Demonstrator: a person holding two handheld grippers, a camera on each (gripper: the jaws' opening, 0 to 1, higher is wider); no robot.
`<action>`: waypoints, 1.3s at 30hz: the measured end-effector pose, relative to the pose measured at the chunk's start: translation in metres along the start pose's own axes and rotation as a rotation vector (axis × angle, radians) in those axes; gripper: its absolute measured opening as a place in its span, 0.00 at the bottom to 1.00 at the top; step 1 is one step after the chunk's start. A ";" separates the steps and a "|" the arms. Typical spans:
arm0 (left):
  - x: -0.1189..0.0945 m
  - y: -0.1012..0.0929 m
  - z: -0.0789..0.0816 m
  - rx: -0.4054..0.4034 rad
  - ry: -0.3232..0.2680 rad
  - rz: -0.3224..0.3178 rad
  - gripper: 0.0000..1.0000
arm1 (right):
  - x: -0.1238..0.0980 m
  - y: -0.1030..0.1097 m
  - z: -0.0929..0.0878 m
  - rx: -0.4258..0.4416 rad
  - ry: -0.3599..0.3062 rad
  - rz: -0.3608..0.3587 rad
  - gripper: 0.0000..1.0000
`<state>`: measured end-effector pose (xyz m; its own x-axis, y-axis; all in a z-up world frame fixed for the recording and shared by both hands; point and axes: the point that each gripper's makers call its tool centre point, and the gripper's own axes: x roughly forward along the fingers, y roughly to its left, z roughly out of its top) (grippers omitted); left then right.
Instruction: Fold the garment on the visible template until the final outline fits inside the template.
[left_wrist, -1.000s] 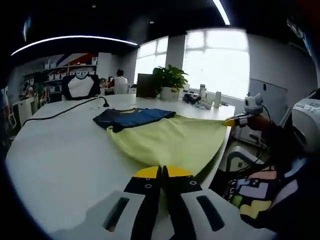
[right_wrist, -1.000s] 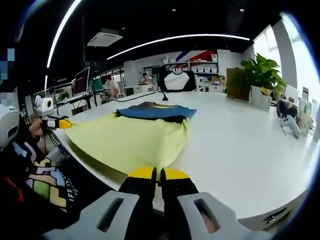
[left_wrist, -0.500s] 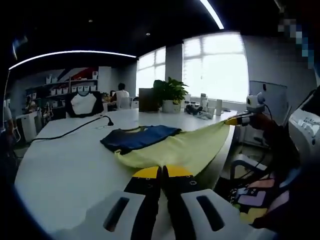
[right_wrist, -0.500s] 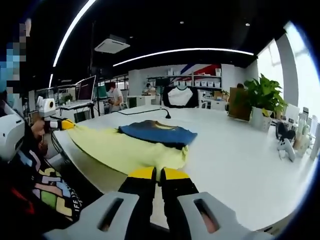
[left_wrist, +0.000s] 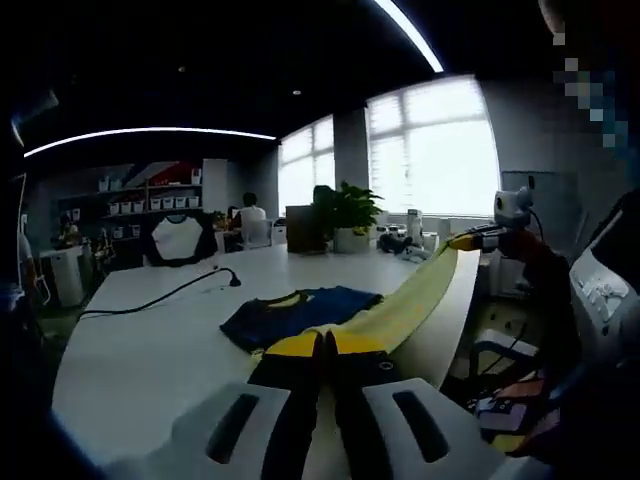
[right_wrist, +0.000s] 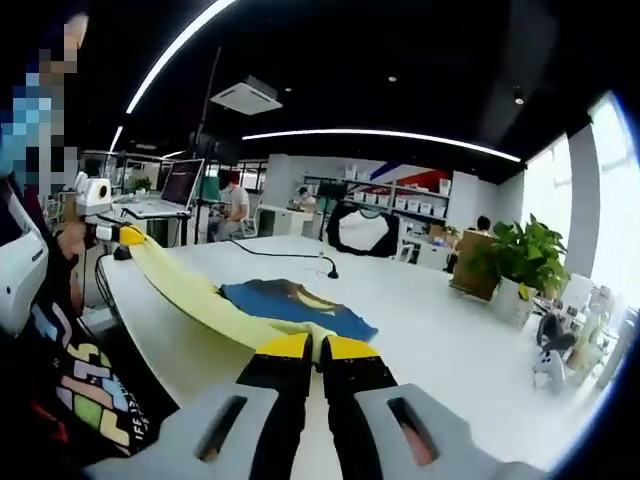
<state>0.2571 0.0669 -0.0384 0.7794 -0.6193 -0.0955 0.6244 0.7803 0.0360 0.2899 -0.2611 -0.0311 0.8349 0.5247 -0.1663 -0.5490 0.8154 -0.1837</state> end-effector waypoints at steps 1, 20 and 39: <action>-0.001 0.001 0.004 -0.006 -0.005 0.004 0.02 | 0.001 -0.001 0.003 -0.005 -0.004 0.002 0.02; 0.026 0.057 0.069 0.078 -0.024 0.036 0.02 | 0.065 -0.034 0.072 -0.103 -0.035 -0.014 0.02; 0.141 0.141 0.026 -0.003 0.176 0.088 0.03 | 0.175 -0.097 0.025 0.019 0.137 -0.054 0.02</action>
<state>0.4563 0.0879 -0.0208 0.8093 -0.5242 -0.2649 0.5542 0.8309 0.0490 0.4900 -0.2423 -0.0186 0.8491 0.4428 -0.2879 -0.5018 0.8465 -0.1779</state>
